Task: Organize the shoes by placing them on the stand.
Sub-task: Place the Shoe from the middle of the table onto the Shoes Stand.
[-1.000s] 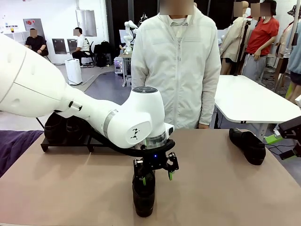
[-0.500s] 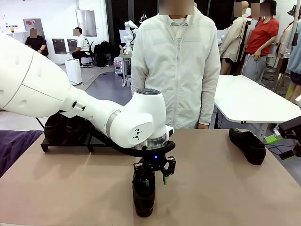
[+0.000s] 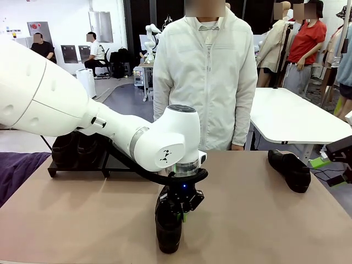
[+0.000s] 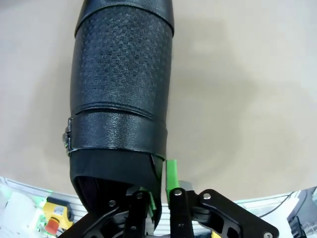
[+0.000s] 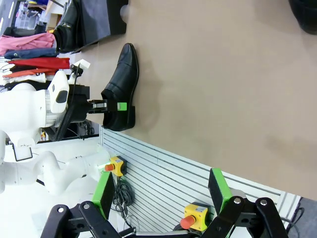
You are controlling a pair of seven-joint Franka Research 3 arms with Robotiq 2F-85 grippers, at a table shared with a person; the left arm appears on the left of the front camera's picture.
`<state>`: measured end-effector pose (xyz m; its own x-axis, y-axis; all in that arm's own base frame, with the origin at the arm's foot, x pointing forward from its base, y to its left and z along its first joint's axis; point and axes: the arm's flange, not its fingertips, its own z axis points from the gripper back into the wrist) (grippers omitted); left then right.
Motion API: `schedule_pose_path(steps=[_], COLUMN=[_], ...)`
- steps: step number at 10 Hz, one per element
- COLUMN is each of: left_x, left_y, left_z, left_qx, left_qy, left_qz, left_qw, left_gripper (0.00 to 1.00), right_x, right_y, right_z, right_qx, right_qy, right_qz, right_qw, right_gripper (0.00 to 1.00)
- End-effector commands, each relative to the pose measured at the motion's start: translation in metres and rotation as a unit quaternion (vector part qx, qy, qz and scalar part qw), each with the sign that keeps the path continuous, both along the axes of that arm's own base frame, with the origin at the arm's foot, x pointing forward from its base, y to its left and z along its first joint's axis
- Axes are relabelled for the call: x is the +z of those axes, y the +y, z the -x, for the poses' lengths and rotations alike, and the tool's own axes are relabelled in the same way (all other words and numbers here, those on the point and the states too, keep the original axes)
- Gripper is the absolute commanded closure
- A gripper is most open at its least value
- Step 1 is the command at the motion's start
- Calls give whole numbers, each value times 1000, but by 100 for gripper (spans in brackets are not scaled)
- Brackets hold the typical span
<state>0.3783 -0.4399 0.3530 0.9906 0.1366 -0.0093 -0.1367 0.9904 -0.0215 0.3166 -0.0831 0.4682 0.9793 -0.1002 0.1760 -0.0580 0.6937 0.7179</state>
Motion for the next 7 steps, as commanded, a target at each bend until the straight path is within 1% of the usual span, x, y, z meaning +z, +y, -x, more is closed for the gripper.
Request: schedule_pose_path(steps=[1, 2, 3, 5, 6, 7], left_x=[3, 7, 20, 65, 91, 116], left_y=[-4, -2, 1, 14, 28, 53], left_z=[-1, 2, 8, 26, 41, 57], left_qx=[13, 11, -6, -29, -60, -49], left_qy=[-9, -13, -21, -83, -111, -167], left_qz=[-23, -31, -33, -38, -30, -47], left_qw=[1000, 999, 999, 995, 992, 984], left_gripper=[100, 100, 100, 100, 100, 100], right_x=[3, 3, 3, 3, 3, 3], right_y=[1, 1, 1, 1, 1, 1], right_z=[0, 0, 0, 0, 0, 0], right_qx=[-4, -4, -4, -4, -4, -4], right_qy=[0, 0, 0, 0, 0, 0], right_qz=[-9, -9, -9, -9, -9, -9], right_qw=[1000, 1000, 1000, 1000, 1000, 1000], right_gripper=[0, 0, 0, 0, 0, 0])
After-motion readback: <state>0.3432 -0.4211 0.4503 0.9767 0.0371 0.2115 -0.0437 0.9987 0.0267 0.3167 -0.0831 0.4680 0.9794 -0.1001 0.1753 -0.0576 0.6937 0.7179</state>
